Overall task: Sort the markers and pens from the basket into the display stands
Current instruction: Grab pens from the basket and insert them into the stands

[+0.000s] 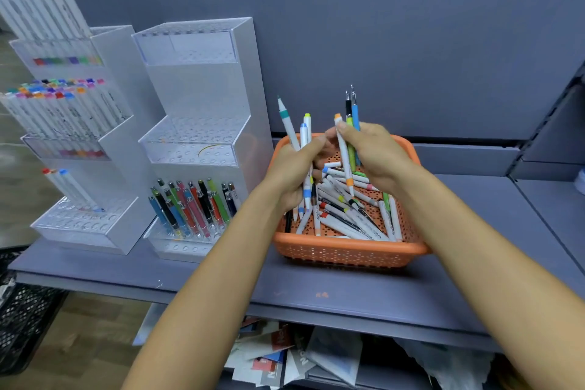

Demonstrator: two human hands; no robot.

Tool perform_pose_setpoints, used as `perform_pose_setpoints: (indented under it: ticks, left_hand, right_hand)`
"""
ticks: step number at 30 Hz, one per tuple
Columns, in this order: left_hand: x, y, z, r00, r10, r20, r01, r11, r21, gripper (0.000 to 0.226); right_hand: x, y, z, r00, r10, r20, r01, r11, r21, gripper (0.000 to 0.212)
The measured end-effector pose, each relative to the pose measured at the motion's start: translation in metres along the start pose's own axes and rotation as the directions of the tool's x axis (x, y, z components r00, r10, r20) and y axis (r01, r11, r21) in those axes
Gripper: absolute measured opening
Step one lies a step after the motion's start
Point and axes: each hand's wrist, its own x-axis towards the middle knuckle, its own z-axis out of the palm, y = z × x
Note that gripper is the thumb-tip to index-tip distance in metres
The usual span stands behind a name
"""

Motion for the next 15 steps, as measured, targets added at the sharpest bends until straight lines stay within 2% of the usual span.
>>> perform_pose_setpoints:
  ticks: [2,5,10,15]
  left_hand:
    - [-0.010,0.004,0.009,1.000,-0.001,0.027,0.001,1.000,-0.010,0.017]
    - [-0.025,0.004,0.021,0.997,0.052,0.060,-0.054,0.998,0.036,0.020]
    - [-0.050,0.003,0.019,0.982,0.179,0.058,-0.183,0.980,0.076,0.026]
    - [-0.078,-0.003,0.011,0.972,0.231,0.039,-0.230,0.973,-0.027,0.017]
  right_hand:
    - [-0.010,-0.008,0.005,0.996,-0.037,-0.085,0.038,0.999,0.016,0.029]
    - [-0.027,-0.018,0.015,0.992,-0.044,-0.116,0.051,0.997,0.052,0.031]
    - [-0.049,-0.024,0.020,0.997,-0.056,-0.062,0.051,0.996,-0.073,0.050]
    - [-0.076,-0.027,0.037,0.992,-0.121,-0.046,0.116,0.988,-0.099,0.056]
